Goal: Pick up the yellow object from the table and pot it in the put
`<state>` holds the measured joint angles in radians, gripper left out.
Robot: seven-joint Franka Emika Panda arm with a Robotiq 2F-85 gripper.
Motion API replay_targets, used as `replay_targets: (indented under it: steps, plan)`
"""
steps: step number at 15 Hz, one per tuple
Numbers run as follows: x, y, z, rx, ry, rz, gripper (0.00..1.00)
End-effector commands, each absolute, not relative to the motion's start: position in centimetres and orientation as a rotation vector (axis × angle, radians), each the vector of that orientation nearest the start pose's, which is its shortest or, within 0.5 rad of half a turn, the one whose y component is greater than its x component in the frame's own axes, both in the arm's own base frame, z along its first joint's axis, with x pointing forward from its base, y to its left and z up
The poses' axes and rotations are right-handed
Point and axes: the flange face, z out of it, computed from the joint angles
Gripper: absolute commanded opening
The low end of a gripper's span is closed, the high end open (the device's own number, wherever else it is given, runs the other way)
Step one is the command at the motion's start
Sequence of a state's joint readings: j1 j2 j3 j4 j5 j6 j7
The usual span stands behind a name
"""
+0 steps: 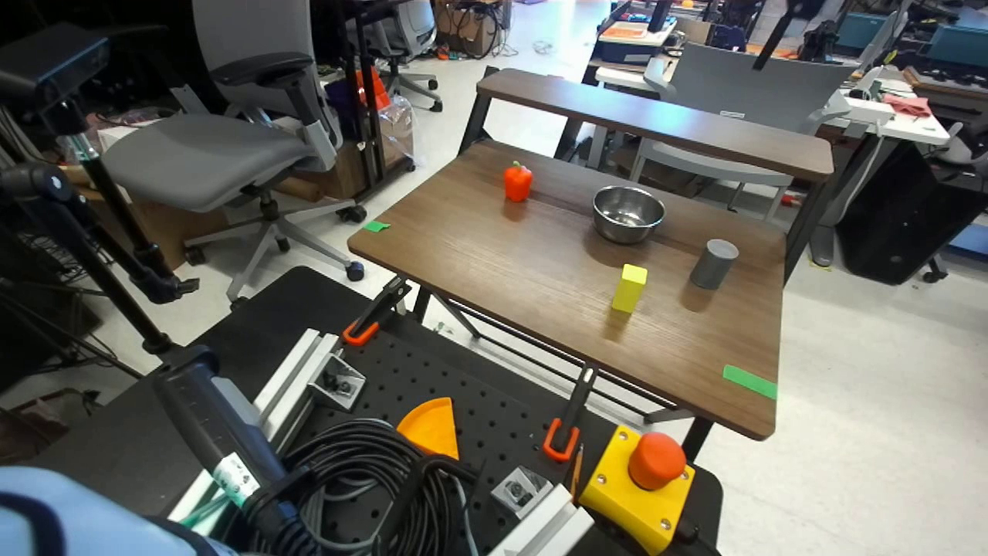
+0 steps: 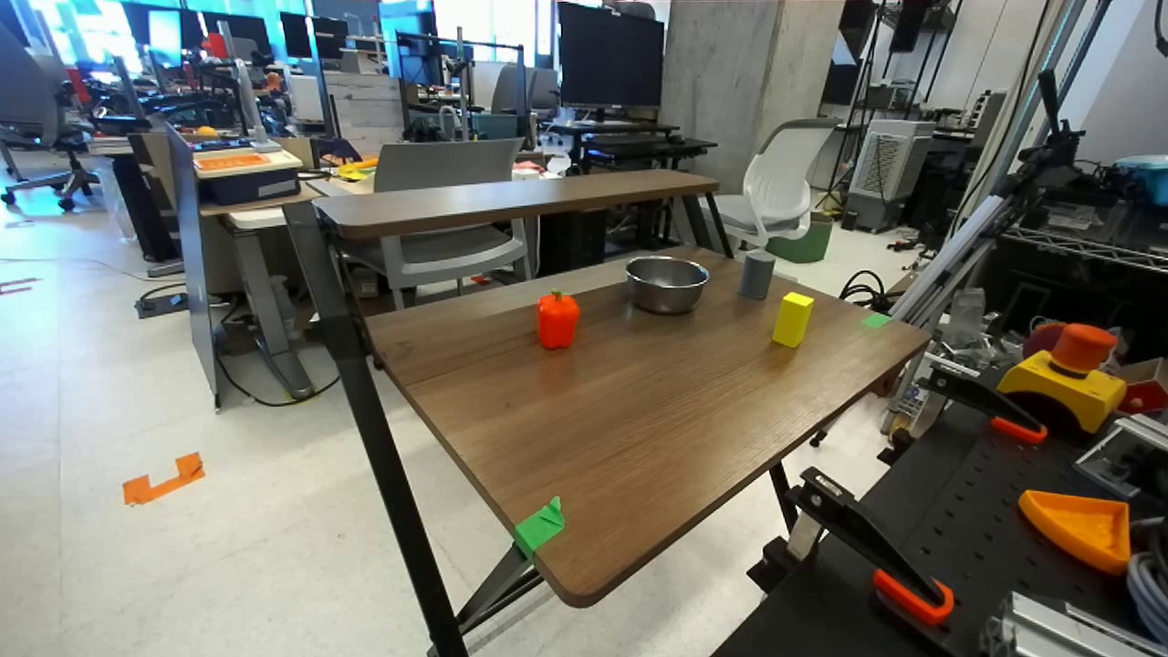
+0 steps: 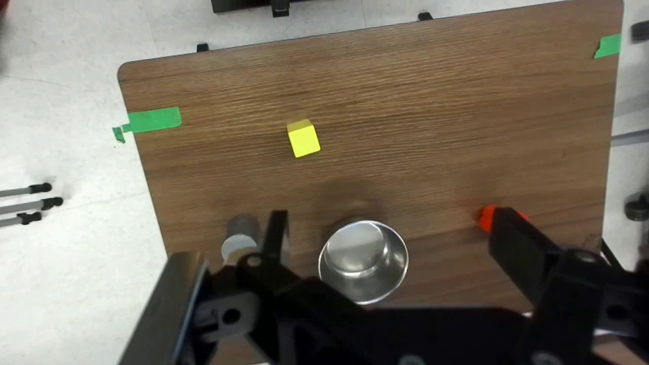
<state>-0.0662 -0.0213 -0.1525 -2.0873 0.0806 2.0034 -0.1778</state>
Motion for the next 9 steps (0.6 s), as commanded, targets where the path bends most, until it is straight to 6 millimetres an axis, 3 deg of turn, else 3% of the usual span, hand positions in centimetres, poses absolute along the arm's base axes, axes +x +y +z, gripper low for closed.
replay_targets:
  steps: [1, 9]
  plan:
    - [56.1, -9.5, 36.3, -3.083, 0.103, 0.206, 1.0]
    - [59.9, -9.2, 24.5, -3.219, 0.147, 0.367, 1.0]
